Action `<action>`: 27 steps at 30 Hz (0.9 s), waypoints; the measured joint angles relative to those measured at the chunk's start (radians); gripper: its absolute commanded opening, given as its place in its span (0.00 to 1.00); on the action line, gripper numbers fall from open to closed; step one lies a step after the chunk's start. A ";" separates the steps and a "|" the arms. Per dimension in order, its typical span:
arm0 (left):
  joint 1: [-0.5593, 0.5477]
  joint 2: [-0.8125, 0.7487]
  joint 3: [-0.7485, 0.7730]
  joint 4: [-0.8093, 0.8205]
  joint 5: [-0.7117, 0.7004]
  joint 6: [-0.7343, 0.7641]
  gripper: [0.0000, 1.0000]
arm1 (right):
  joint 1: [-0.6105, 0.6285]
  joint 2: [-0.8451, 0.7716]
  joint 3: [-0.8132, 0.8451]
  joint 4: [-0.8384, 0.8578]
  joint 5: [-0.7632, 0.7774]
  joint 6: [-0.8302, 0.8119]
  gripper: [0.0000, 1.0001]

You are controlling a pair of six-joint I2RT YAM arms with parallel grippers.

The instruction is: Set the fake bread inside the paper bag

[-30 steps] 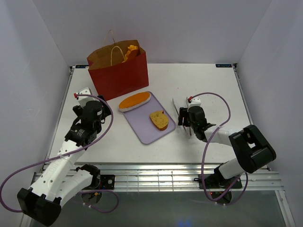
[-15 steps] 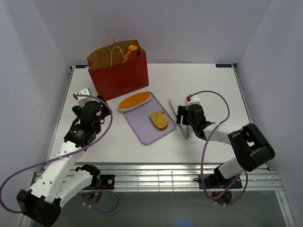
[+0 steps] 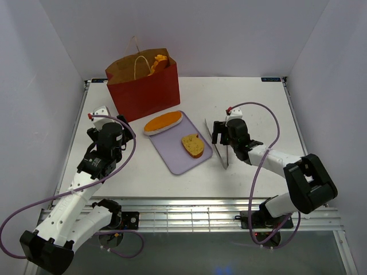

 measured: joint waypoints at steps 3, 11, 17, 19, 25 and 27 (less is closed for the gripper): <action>0.000 0.000 0.000 0.000 0.000 0.000 0.98 | 0.000 -0.055 0.077 -0.075 0.000 -0.007 0.95; 0.000 0.000 0.000 0.000 0.000 0.001 0.98 | 0.000 -0.257 0.240 -0.237 -0.060 -0.007 0.90; 0.000 0.000 0.000 0.000 0.000 0.004 0.98 | 0.000 -0.370 0.288 -0.394 -0.064 -0.005 0.90; 0.000 0.000 0.000 0.000 0.000 0.004 0.98 | 0.000 -0.396 0.279 -0.427 -0.062 -0.005 0.90; 0.000 0.014 0.000 0.000 0.000 0.004 0.98 | 0.000 -0.509 0.172 -0.502 -0.032 -0.005 0.90; 0.000 0.026 0.000 0.000 0.000 0.005 0.98 | 0.000 -0.548 0.144 -0.523 -0.018 -0.006 0.90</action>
